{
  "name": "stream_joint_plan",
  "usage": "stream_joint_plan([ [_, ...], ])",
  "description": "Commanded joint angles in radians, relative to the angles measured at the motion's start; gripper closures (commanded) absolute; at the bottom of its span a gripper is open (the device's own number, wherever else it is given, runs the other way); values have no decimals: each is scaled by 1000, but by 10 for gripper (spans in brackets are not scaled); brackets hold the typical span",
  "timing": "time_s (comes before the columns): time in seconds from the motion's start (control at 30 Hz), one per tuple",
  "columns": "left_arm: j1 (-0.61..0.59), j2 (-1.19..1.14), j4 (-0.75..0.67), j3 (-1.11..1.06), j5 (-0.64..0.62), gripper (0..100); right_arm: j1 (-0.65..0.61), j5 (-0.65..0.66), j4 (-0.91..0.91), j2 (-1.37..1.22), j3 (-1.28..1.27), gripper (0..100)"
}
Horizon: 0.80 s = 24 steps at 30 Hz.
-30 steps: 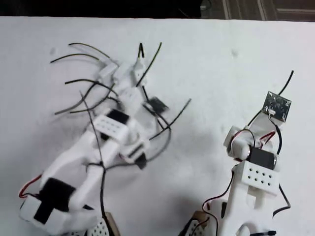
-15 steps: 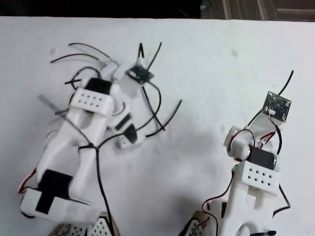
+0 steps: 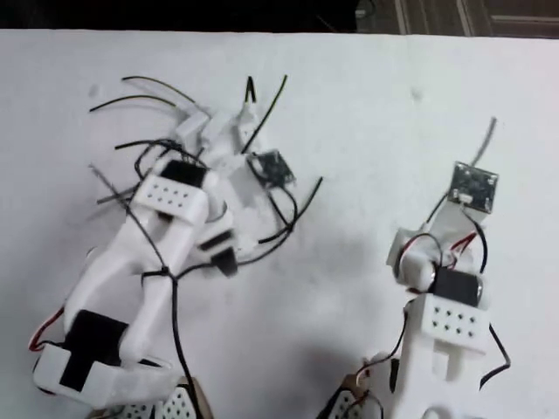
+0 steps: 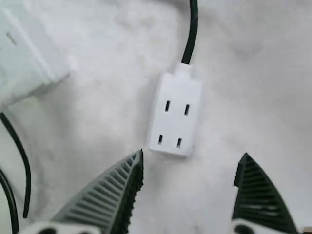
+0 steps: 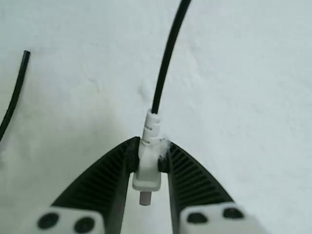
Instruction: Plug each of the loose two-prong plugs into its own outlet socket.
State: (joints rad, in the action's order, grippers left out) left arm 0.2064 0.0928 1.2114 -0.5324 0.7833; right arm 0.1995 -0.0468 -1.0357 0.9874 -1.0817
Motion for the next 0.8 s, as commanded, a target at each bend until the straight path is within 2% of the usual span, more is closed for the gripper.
stream_joint_plan([
  [0.0,-13,44,-181,-91,57,698,-79,11,-82,147,9,980],
  [0.1,-30,42,-262,-133,58,698,-137,11,-140,259,-6,980],
  [0.27,-21,-45,-281,-121,18,702,-176,11,-142,375,-64,980],
  [0.37,-33,-137,-210,5,-57,720,-176,12,-142,389,-75,980],
  [0.6,8,-295,-44,175,-78,903,-170,12,-145,389,-75,980],
  [0.67,36,-297,-31,175,-155,935,-170,12,-147,389,-75,980],
  [0.77,70,-295,-3,184,-371,910,-170,11,-147,389,-75,980],
])
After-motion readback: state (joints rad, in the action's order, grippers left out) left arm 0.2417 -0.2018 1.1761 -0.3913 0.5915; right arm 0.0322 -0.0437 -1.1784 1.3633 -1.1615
